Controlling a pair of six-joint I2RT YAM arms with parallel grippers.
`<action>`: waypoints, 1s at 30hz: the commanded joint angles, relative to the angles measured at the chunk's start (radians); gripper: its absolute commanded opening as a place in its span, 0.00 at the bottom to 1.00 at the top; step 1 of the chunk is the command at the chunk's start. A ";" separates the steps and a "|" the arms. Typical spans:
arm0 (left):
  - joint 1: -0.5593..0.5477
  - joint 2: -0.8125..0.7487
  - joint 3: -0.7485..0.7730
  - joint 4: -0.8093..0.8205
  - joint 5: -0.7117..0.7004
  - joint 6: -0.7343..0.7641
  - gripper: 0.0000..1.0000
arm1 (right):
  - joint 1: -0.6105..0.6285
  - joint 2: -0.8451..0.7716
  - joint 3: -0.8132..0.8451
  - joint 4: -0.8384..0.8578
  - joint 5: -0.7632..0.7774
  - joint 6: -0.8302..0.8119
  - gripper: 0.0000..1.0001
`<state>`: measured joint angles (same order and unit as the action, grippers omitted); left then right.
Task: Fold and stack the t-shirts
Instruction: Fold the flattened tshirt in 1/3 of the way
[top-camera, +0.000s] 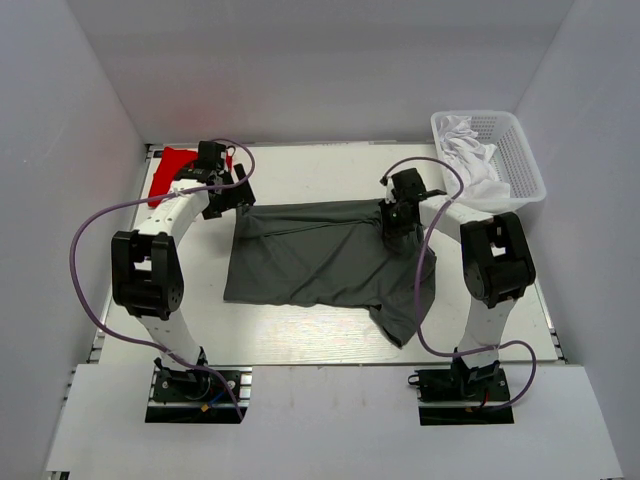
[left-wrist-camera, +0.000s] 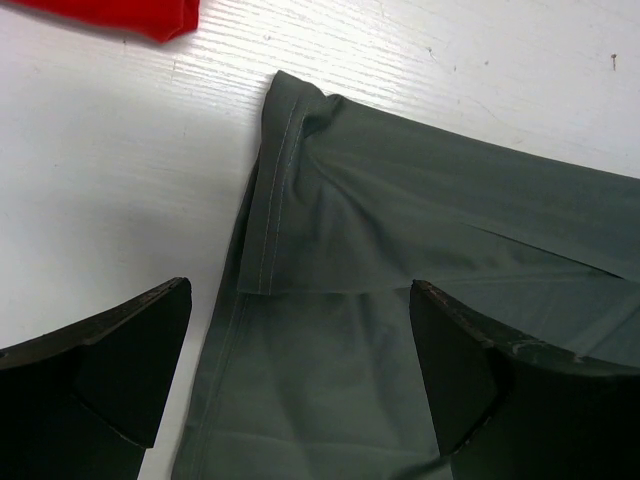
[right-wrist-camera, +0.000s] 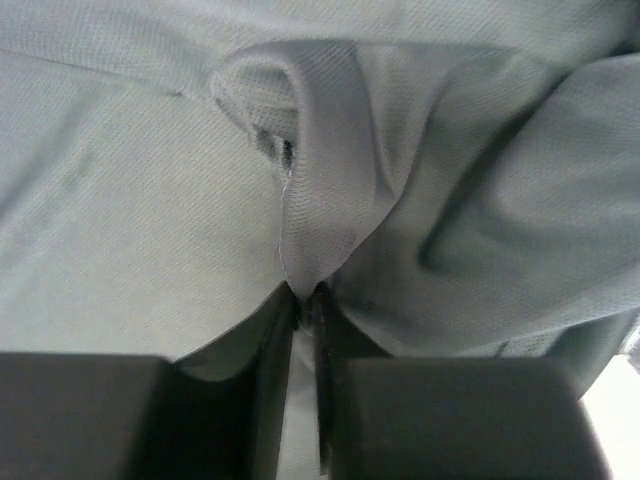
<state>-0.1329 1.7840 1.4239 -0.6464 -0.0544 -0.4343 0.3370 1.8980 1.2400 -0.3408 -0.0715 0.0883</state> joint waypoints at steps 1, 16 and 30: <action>-0.001 -0.048 0.004 0.002 -0.004 -0.009 1.00 | 0.008 -0.017 0.041 -0.016 0.041 0.021 0.13; -0.001 -0.048 -0.005 0.011 0.025 -0.009 1.00 | 0.014 -0.197 0.004 -0.167 0.107 0.025 0.00; -0.001 -0.017 0.013 0.002 0.025 0.000 1.00 | 0.023 -0.209 -0.022 -0.184 -0.011 -0.022 0.90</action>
<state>-0.1329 1.7844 1.4216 -0.6464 -0.0406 -0.4377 0.3607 1.7435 1.1946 -0.5240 -0.0368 0.0830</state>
